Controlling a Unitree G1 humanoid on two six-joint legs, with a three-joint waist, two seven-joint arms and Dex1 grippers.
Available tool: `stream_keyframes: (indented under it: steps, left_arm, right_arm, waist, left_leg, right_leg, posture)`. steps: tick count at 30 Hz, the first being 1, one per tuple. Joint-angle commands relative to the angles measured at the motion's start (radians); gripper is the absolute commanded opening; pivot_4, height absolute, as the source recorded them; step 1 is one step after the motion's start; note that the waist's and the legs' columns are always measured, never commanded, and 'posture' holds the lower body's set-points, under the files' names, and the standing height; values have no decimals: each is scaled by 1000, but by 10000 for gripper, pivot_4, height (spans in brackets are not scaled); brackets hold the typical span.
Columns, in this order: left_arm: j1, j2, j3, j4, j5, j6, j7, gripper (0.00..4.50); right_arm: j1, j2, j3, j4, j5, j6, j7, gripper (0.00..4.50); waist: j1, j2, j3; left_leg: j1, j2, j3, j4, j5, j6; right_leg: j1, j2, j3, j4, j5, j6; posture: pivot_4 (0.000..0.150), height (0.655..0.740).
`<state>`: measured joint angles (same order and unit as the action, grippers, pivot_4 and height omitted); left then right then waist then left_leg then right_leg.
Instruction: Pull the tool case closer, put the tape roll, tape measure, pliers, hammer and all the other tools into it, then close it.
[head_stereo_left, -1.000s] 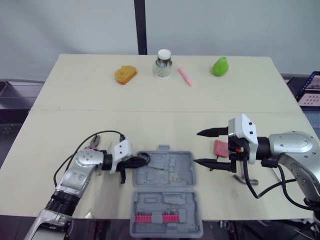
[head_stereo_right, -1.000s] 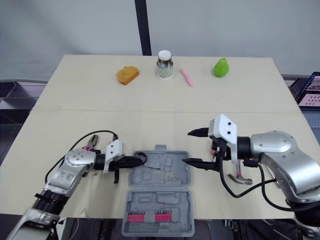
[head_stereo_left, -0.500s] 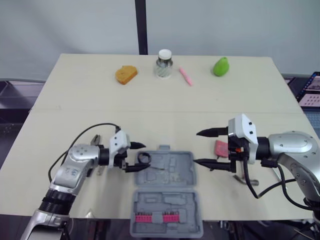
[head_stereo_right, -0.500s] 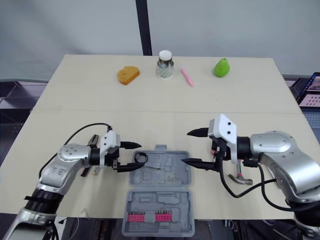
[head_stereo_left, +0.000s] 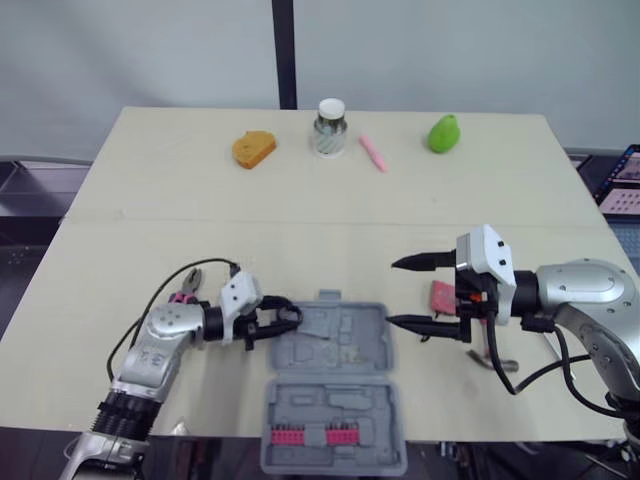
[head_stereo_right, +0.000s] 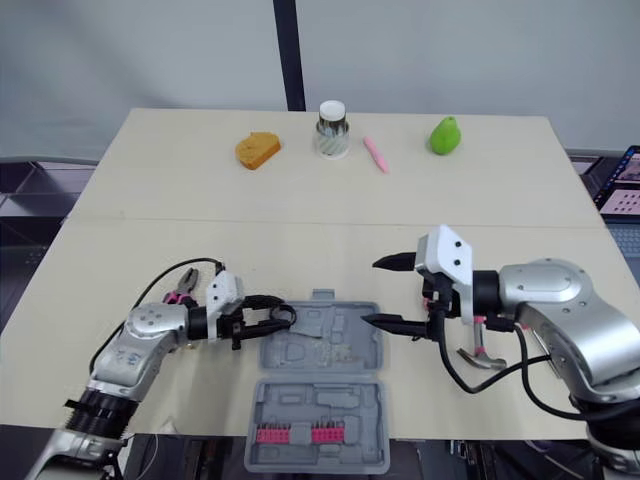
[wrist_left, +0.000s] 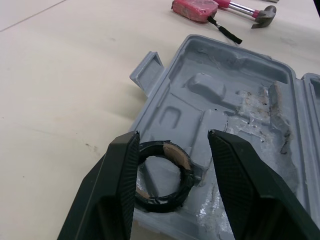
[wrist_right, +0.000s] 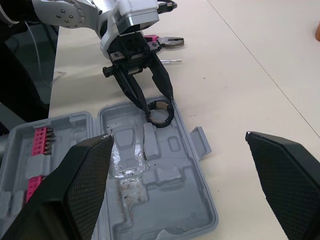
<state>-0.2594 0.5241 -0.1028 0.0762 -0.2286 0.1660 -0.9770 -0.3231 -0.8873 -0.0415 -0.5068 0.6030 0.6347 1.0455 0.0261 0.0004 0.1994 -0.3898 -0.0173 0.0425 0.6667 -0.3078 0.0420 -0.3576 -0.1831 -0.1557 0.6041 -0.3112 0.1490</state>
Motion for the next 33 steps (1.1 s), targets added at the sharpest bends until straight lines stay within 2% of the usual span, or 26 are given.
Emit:
stream_keyframes:
  steps: [1, 19, 33]
  left_arm:
    - [-4, -4, 11, 7, 0, -26, 6, 15459]
    - [-39, -40, -40, 70, 68, -76, 41, 15459]
    - [-19, -21, -45, 66, 83, -106, 23, 15459]
  right_arm:
    - [-8, 5, 3, -13, 7, -13, 4, 45000]
    - [-7, 10, 7, -15, 8, -13, 4, 45000]
    - [-2, 8, 3, -19, 8, -15, 2, 45000]
  waist:
    - [0, 0, 0]
    - [0, 0, 0]
    - [0, 0, 0]
  left_leg:
    - [0, 0, 0, 0, 0, 0]
    - [0, 0, 0, 0, 0, 0]
    - [0, 0, 0, 0, 0, 0]
  right_leg:
    - [0, 0, 0, 0, 0, 0]
    - [0, 0, 0, 0, 0, 0]
    - [0, 0, 0, 0, 0, 0]
  posture:
    - [1500, 7400]
    - [1500, 7400]
    - [1500, 7400]
